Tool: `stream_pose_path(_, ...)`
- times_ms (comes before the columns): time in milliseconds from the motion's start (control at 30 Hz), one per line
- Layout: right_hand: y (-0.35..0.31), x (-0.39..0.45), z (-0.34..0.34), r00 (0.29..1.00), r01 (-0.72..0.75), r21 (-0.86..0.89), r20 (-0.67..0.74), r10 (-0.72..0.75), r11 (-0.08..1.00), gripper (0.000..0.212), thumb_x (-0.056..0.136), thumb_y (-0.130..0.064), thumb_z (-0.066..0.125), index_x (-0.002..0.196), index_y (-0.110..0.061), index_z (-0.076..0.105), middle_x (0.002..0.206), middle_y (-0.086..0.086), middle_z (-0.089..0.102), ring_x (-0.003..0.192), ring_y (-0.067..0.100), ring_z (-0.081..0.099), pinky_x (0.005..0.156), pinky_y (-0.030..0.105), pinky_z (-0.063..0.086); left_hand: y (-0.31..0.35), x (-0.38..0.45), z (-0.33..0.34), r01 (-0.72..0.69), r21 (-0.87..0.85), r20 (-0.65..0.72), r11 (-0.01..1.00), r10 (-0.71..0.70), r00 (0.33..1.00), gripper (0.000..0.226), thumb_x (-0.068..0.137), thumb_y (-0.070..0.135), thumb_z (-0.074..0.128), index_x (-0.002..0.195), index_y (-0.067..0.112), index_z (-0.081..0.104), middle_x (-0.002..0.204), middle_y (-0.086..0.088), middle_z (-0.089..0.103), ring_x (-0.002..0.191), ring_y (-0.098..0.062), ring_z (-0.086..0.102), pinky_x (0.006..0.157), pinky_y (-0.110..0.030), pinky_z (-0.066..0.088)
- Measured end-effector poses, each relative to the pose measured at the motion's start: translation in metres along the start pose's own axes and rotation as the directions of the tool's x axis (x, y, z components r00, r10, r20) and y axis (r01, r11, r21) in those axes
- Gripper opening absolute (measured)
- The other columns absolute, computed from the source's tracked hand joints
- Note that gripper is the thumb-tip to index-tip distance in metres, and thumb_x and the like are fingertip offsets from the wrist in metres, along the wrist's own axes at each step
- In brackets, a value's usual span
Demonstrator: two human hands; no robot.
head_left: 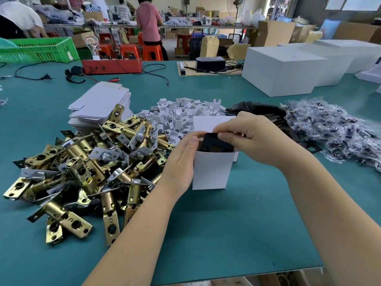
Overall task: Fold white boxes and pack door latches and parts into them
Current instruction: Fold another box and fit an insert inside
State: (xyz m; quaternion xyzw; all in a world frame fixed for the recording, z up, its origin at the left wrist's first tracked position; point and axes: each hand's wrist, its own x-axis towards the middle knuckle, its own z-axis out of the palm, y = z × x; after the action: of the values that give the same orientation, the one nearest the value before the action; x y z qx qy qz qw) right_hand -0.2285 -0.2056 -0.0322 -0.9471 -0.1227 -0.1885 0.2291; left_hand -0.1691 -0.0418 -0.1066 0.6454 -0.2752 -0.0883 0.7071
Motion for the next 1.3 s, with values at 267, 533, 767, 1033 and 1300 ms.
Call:
stream_pose_path(267,0.002,0.006,0.005,0.961,-0.144,0.126,-0.221,0.169,0.981,0.014,0.093,-0.015,0.06,0.098,-0.019,0.073,0.075,-0.008,0.062,0.069,0.006,0.052,0.063,0.018,0.039,0.001,0.009,-0.003,0.09,-0.035,-0.028,0.995,-0.091,0.995,0.036,0.107,0.031,0.03,0.104,0.04,0.064,0.09,0.017,0.072,0.082,0.002,0.065,0.067,-0.014,0.05)
stream_pose_path(533,-0.001,0.006,0.006,0.969,-0.196,0.053,0.16,0.186,0.979,0.016,0.093,-0.025,0.059,0.101,-0.029,0.072,0.08,-0.003,0.066,0.073,0.009,0.052,0.063,0.018,0.038,-0.001,0.01,-0.001,0.05,-0.016,-0.006,0.999,-0.05,0.999,0.035,0.094,0.047,0.032,0.09,0.048,0.067,0.092,0.017,0.068,0.083,0.0,0.061,0.068,-0.016,0.048)
stream_pose_path(767,-0.009,0.0,0.008,0.99,-0.119,0.071,0.085,0.113,0.99,0.015,0.091,-0.019,0.063,0.1,-0.026,0.073,0.075,-0.01,0.054,0.081,-0.005,0.046,0.07,0.01,0.034,-0.005,0.008,-0.001,0.013,-0.047,0.009,0.999,-0.012,1.0,0.033,0.094,0.043,0.033,0.098,0.033,0.064,0.093,0.012,0.069,0.083,-0.004,0.061,0.068,-0.018,0.047)
stream_pose_path(1033,-0.008,-0.009,0.013,0.991,-0.135,0.018,-0.009,0.136,0.991,0.015,0.092,-0.014,0.054,0.096,-0.022,0.066,0.077,-0.001,0.053,0.076,0.007,0.04,0.068,0.029,0.032,-0.008,0.008,0.0,0.01,-0.032,-0.015,0.999,-0.01,1.0,0.035,0.093,0.043,0.034,0.102,0.029,0.064,0.099,0.007,0.067,0.089,-0.006,0.059,0.077,-0.025,0.044)
stream_pose_path(1300,-0.009,-0.006,0.017,0.994,-0.111,-0.006,0.015,0.111,0.994,0.019,0.088,-0.014,0.057,0.094,-0.023,0.072,0.069,-0.002,0.049,0.077,0.01,0.039,0.067,0.028,0.03,-0.009,0.008,-0.001,0.006,-0.037,0.008,0.999,-0.006,1.0,0.033,0.093,0.041,0.033,0.1,0.026,0.062,0.093,0.01,0.066,0.082,-0.005,0.058,0.071,-0.021,0.045)
